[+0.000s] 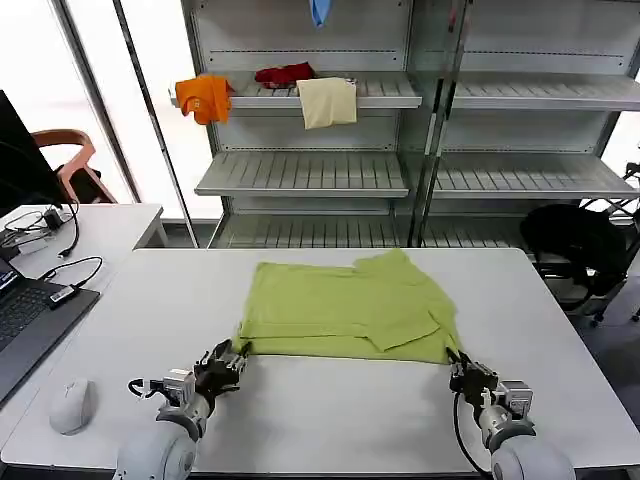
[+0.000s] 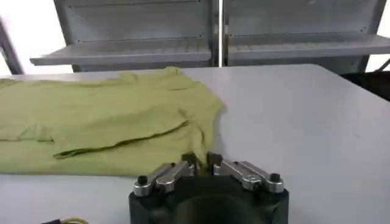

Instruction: Fold and organize the clothes.

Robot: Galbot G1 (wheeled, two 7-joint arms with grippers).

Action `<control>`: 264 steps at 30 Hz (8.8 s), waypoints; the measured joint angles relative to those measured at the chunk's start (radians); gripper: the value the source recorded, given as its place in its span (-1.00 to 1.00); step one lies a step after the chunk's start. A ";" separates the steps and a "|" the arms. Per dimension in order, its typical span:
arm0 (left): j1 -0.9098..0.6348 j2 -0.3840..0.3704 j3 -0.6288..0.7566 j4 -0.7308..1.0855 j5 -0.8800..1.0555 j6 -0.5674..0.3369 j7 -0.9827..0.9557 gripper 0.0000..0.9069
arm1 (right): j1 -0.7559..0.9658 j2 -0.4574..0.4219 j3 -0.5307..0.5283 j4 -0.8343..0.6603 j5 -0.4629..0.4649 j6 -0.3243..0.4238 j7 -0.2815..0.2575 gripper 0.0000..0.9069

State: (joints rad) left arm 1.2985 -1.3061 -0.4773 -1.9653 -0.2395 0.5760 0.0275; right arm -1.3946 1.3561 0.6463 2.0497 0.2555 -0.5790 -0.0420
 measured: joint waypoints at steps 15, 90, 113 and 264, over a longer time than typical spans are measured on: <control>0.053 0.010 -0.011 -0.049 0.041 -0.005 0.017 -1.00 | -0.074 -0.026 -0.004 0.078 0.037 -0.002 0.022 -1.00; -0.314 0.146 -0.001 0.244 -0.126 0.011 0.103 1.00 | 0.541 0.057 -0.302 -0.415 -0.077 -0.021 0.112 1.00; -0.368 0.143 0.031 0.376 -0.010 0.004 0.160 -1.00 | 0.599 0.091 -0.317 -0.555 -0.135 -0.012 0.076 -1.00; 0.227 -0.009 -0.278 -0.144 0.091 -0.288 0.075 -1.00 | 0.065 0.009 0.124 0.219 0.188 0.142 -0.001 1.00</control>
State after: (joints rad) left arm 1.5255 -1.3155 -0.7549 -2.1092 -0.1488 0.2877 0.1025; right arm -1.3300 1.3650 0.7704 2.2684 0.4433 -0.4374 -0.0427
